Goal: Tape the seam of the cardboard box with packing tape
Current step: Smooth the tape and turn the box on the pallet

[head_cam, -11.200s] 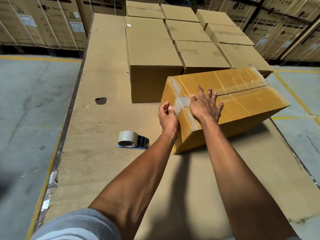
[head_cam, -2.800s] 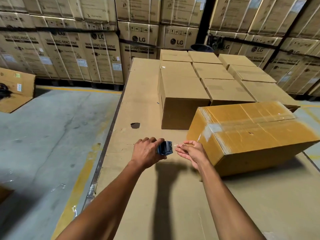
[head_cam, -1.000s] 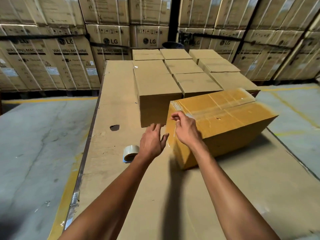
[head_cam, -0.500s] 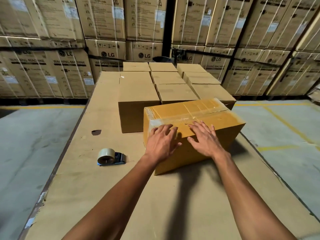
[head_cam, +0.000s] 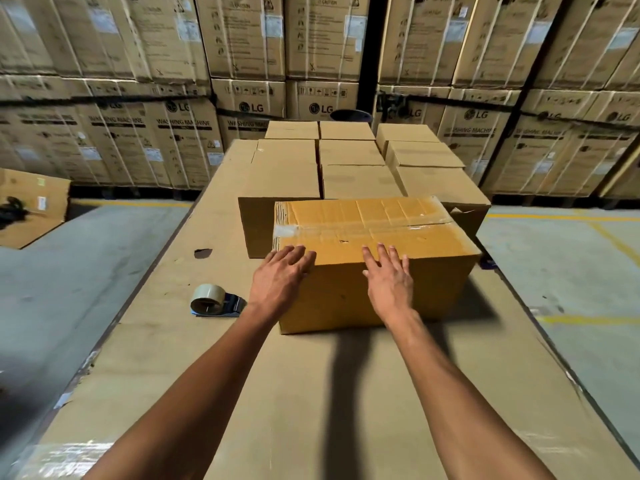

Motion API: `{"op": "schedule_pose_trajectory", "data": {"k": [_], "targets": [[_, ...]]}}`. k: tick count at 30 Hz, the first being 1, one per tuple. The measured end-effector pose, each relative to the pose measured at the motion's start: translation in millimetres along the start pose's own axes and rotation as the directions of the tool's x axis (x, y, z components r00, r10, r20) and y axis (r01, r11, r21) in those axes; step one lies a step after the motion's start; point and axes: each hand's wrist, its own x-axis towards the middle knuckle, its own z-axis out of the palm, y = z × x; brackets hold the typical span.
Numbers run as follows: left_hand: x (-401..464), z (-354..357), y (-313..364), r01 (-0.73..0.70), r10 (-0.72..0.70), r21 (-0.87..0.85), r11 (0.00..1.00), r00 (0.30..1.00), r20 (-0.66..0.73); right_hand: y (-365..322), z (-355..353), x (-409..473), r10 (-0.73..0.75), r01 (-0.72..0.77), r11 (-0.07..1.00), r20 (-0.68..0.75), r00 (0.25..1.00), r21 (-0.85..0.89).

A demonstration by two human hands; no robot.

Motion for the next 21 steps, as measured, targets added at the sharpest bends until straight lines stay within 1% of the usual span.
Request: {"op": "schedule_pose_trajectory", "data": {"k": [5,10,16,21], "targets": [[10.2,3.2,-17.9,0.100,-0.100,0.022,0.995,0.995,0.005,-21.9,2.0,18.2,-0.035,0.034,0.999,-0.009,0.999,-0.033],[22.4,5.0,-22.3,0.150,-0.150,0.026,0.988,0.989,0.005,-30.9,-1.1,30.4,-0.051,0.051,0.998,0.014,0.999,-0.031],[32.3,6.4,-23.3,0.201,-0.205,0.072,0.977,0.977,0.056,-22.8,-2.6,35.2,-0.100,0.098,0.994,0.033,0.994,0.040],[22.9,-1.4,-11.7,0.195,-0.206,0.092,0.977,0.969,0.138,-9.0,-13.9,19.0,-0.147,0.137,0.980,0.061,0.987,0.144]]}}
